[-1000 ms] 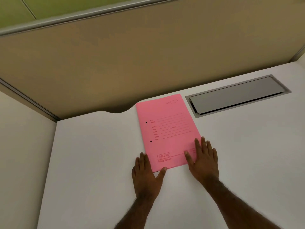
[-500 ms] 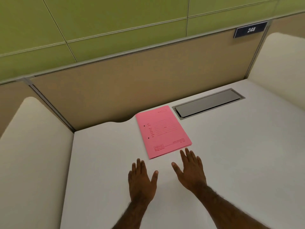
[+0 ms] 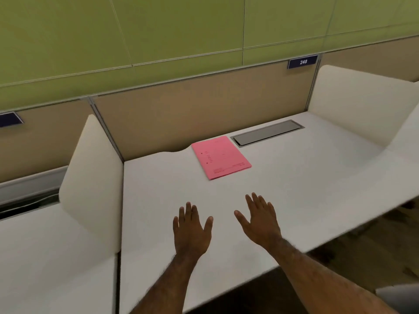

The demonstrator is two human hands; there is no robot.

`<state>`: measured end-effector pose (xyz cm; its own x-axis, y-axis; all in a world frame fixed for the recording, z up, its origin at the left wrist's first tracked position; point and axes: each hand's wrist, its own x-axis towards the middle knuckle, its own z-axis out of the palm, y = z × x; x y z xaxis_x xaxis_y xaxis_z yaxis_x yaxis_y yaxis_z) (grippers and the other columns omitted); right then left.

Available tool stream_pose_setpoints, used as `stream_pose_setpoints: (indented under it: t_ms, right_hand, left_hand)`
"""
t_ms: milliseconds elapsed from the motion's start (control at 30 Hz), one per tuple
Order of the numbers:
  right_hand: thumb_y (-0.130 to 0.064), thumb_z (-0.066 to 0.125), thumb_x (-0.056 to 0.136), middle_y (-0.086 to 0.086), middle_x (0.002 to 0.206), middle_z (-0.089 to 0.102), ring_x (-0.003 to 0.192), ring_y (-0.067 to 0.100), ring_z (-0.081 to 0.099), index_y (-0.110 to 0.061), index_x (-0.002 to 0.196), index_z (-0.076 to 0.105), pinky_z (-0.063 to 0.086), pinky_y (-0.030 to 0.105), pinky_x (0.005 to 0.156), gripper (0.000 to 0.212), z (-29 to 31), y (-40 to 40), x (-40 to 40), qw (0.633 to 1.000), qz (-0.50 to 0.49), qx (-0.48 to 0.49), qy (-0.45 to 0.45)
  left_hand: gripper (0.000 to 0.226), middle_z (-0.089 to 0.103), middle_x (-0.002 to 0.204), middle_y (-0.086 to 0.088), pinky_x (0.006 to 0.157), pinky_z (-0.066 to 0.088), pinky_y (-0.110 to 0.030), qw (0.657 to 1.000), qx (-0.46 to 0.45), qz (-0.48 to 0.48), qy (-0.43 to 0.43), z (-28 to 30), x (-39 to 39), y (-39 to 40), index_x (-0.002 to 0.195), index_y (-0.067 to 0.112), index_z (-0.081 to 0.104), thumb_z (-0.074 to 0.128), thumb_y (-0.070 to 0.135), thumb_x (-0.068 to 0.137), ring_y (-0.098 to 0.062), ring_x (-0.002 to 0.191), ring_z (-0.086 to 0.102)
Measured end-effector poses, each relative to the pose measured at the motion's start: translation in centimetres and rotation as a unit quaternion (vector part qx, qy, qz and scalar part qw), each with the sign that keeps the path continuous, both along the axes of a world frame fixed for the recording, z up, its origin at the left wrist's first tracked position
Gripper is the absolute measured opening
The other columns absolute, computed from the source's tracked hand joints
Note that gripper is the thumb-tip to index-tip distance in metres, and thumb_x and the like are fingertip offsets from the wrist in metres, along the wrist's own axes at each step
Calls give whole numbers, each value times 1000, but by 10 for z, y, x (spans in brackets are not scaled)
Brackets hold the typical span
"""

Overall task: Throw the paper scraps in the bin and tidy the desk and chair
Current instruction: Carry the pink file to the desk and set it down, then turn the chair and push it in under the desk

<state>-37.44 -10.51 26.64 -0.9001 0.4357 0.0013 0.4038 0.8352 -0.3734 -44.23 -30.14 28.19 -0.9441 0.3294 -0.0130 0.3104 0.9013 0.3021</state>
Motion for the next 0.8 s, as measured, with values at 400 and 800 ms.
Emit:
stream_pose_setpoints:
  t_ms: [400,800]
  right_hand:
    - [-76,5,84,-1,163,-2,149,18,-6,-25,153,1,-7,41,118,86,28,-71,142,999,14,35,-9]
    - [-73,13,88,0,163,2,149,20,-2,-25,153,5,-8,41,115,81,33,-58,218,999,36,29,3]
  left_hand:
    - [74,5,163,-5,121,2,-44,1000,21,-11,18,25,130,-73,153,13,16,20,61,96,-23,150,1]
    - [72,3,163,-3,120,-1,-45,1000,9,-2,11,28,220,-54,153,19,12,23,61,96,-23,150,0]
